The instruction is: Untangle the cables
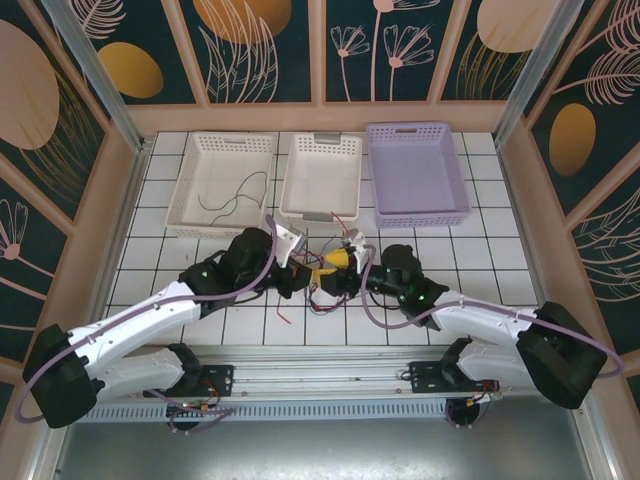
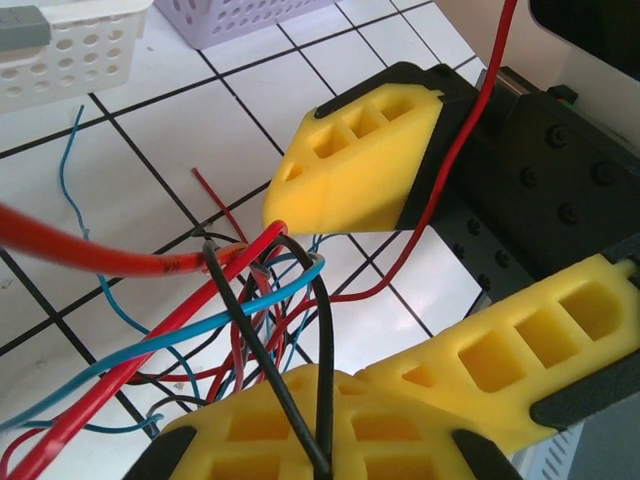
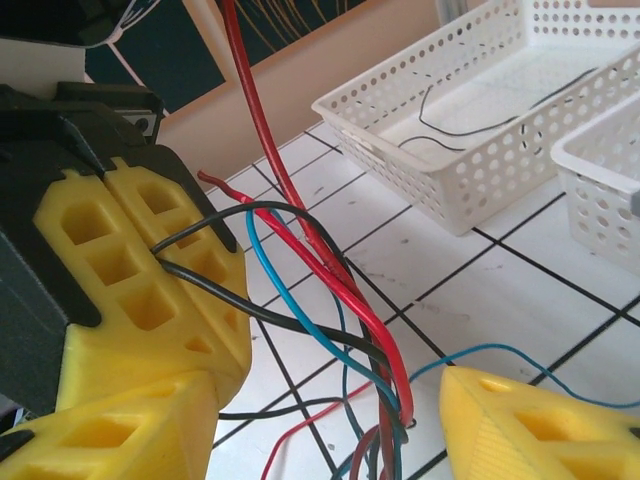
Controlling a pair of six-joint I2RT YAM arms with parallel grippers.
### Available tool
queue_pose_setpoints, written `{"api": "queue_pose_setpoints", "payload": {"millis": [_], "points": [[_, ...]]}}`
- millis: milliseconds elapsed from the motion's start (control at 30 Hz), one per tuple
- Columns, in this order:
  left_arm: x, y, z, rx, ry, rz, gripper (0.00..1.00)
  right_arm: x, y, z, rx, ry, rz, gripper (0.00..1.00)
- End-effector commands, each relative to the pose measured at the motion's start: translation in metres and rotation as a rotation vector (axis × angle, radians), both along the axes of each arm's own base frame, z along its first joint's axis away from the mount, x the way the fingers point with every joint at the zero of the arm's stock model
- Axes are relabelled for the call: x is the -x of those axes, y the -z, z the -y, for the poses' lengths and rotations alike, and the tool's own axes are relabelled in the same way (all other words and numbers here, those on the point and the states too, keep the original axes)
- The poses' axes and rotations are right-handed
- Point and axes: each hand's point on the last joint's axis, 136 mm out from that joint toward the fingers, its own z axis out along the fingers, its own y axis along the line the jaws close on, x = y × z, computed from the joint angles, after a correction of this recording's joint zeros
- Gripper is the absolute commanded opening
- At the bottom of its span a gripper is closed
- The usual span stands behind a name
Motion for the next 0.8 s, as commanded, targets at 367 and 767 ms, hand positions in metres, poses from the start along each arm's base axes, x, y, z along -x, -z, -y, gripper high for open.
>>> {"api": "queue_pose_setpoints", "payload": {"millis": [367, 767], "points": [[0.040, -0.083, 0.014, 0.294, 0.186, 0.130, 0.32, 0.008, 0.006, 0.000, 0.014, -0.072, -0.060, 0.58], [0.048, -0.059, 0.008, 0.317, 0.172, 0.059, 0.43, -0.001, 0.012, -0.001, -0.006, -0.080, -0.144, 0.52]]}}
